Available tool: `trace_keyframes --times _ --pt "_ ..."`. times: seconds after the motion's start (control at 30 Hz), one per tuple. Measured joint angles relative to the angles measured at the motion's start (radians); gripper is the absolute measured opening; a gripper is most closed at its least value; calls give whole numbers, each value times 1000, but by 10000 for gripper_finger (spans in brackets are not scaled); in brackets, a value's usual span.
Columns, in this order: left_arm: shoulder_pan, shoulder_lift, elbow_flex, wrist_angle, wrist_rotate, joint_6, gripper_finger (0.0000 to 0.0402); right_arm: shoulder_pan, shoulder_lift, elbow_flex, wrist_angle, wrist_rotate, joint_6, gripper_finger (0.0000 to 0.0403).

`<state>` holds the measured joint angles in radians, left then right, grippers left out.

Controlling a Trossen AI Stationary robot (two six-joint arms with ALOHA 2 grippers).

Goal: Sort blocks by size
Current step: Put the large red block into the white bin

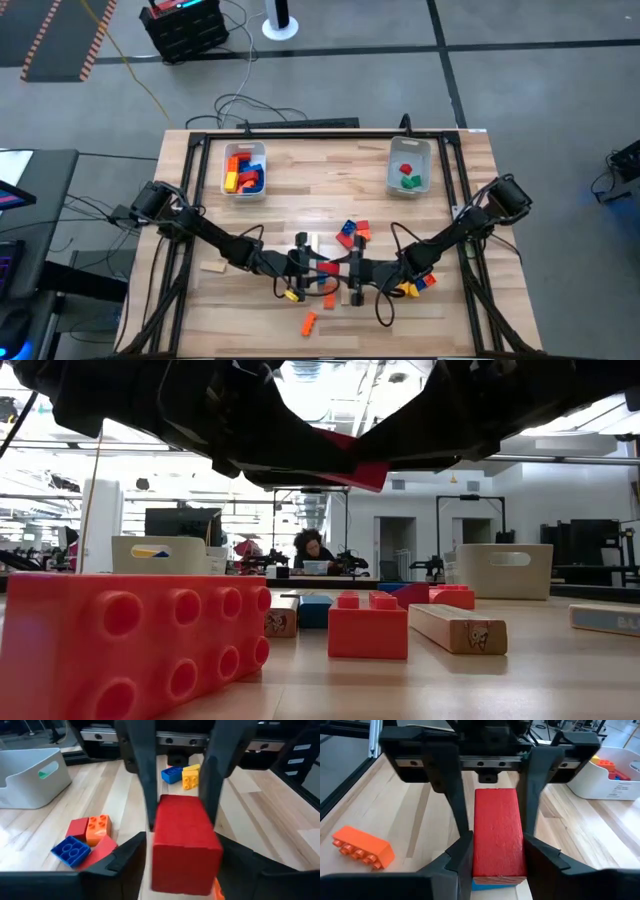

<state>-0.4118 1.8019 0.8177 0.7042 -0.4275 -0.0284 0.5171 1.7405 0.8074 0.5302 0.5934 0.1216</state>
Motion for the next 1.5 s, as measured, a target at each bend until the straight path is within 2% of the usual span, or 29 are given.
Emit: trace_keyframes --times 0.17,0.3,0.4,0.57,0.67,0.77,0.87,0.97,1.07,1.13,1.23,1.4,1.5 --pt "12 0 0 -14 5 -2 126 -1 0 -1 4 -1 -1 176" --pt "15 0 0 -23 1 -20 124 -1 0 0 -13 4 8 193" --pt "16 -14 -1 -97 -29 -22 124 7 -33 0 -135 9 45 209" --pt "18 -120 -2 -347 -209 -59 124 38 -140 0 -383 71 176 224" --pt "17 -209 -2 -547 -374 -121 124 64 -173 -6 -450 145 226 224" --pt "20 -294 -1 -845 -576 -286 124 74 -168 -21 -435 175 237 223" --pt "37 -361 -2 -1239 -740 -595 124 71 -135 -24 -405 171 244 221" --pt "57 -401 -8 -1600 -795 -946 125 67 -95 -25 -359 167 241 221" --pt "82 -421 -41 -1805 -832 -1192 128 57 -76 -24 -325 161 228 221" --pt "108 -431 -76 -1852 -839 -1275 129 50 -71 -17 -315 143 216 221" --pt "162 -436 -139 -1828 -830 -1282 130 39 -71 -8 -308 115 210 221" --pt "239 -436 -235 -1620 -741 -1119 131 34 -71 -8 -309 113 206 221" --pt "265 -439 -249 -1543 -740 -1045 132 31 -71 -8 -301 111 188 221"
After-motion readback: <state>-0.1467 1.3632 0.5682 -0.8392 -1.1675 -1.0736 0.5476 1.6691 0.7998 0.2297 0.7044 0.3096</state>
